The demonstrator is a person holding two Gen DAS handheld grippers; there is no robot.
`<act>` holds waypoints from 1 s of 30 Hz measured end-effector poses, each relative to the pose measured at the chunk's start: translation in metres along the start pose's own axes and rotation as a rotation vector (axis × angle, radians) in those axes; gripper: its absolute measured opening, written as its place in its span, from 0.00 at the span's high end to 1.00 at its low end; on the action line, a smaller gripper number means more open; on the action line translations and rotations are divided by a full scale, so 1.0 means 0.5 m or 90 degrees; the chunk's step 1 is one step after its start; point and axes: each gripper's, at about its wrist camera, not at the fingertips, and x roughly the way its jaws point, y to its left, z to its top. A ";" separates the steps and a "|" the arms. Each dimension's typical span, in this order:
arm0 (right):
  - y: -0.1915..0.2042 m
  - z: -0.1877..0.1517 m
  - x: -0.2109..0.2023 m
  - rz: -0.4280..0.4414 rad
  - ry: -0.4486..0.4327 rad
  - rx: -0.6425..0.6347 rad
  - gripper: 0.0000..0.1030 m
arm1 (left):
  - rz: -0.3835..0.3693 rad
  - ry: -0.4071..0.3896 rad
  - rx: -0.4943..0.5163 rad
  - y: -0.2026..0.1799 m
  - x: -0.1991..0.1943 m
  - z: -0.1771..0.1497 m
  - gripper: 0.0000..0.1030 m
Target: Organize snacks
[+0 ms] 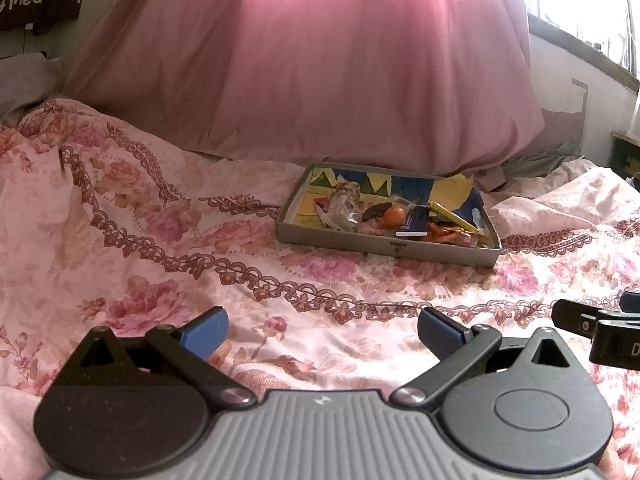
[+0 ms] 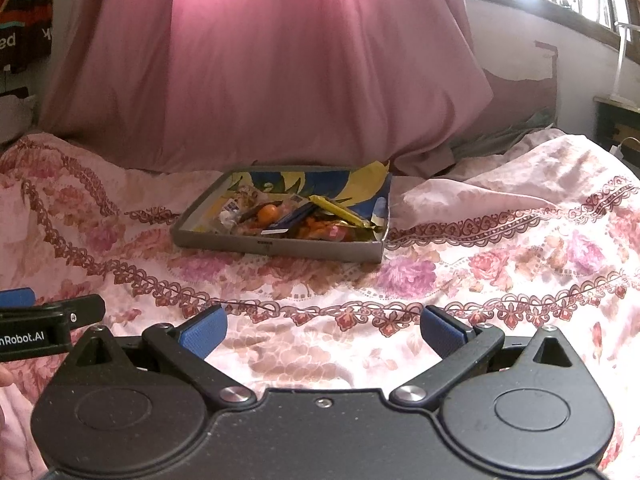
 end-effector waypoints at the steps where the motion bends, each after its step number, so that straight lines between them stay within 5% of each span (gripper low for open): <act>1: 0.000 0.001 0.001 0.000 0.001 0.000 0.01 | 0.000 0.000 0.000 0.000 0.000 0.000 0.00; 30: 0.001 -0.003 0.003 -0.001 0.005 -0.003 0.01 | 0.000 0.002 0.000 0.002 0.002 0.000 0.00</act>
